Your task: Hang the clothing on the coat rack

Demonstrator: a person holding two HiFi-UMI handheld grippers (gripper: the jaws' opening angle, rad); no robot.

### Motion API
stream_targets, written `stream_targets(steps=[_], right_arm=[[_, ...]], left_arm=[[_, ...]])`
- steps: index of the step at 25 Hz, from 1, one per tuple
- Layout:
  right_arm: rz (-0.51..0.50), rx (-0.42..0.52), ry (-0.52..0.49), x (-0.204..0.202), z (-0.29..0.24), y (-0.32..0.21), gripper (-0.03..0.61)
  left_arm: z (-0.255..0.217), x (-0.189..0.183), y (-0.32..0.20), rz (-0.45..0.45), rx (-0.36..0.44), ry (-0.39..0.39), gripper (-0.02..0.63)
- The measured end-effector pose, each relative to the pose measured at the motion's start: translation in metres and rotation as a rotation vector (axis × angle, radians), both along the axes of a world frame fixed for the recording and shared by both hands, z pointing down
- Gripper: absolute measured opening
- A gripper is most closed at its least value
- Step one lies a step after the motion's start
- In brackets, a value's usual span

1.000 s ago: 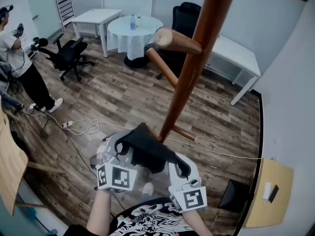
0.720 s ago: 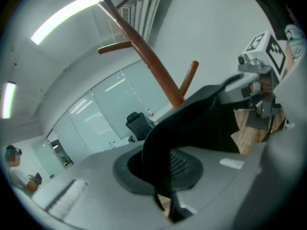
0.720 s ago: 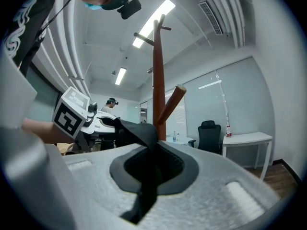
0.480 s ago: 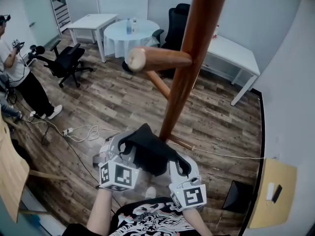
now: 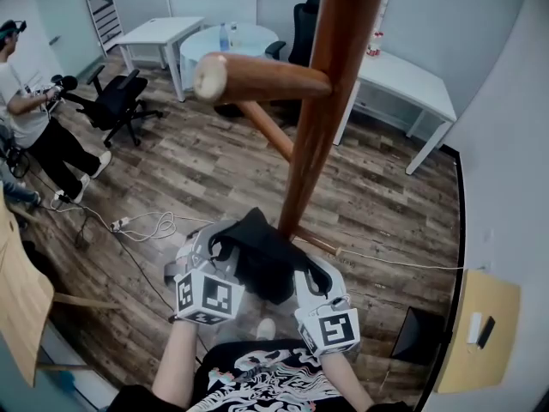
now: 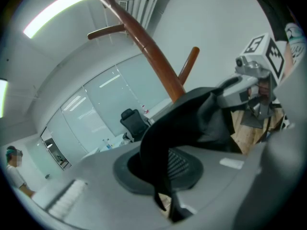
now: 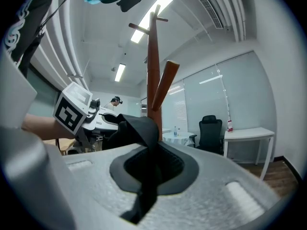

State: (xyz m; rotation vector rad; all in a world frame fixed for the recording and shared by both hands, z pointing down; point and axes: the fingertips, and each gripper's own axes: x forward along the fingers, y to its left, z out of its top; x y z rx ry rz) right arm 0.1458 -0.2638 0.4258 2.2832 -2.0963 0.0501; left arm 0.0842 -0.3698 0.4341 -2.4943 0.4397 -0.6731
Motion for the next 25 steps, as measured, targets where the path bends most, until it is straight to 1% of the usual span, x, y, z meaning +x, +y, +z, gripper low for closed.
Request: stream_targets(steps=[5,15,20,25], right_arm=[[-0.021,-0.040,-0.008,0.002,0.013,-0.003,0.006],[-0.055,-0.127,-0.031,-0.008,0.042,-0.008,0.006],[-0.074,-0.124,-0.064,-0.015,0.052,-0.003,0.006],[-0.099,-0.158,-0.065,-0.024,0.064,-0.004,0.006]], left_arm=[[0.011,0.004,0.001,0.004,-0.026,-0.015,0.009],[0.035,0.005,0.006,0.010,-0.076,-0.049,0.008],[0.047,0.001,0.013,0.012,-0.105,-0.048,0.009],[0.061,0.003,0.017,0.027,-0.145,-0.045,0.009]])
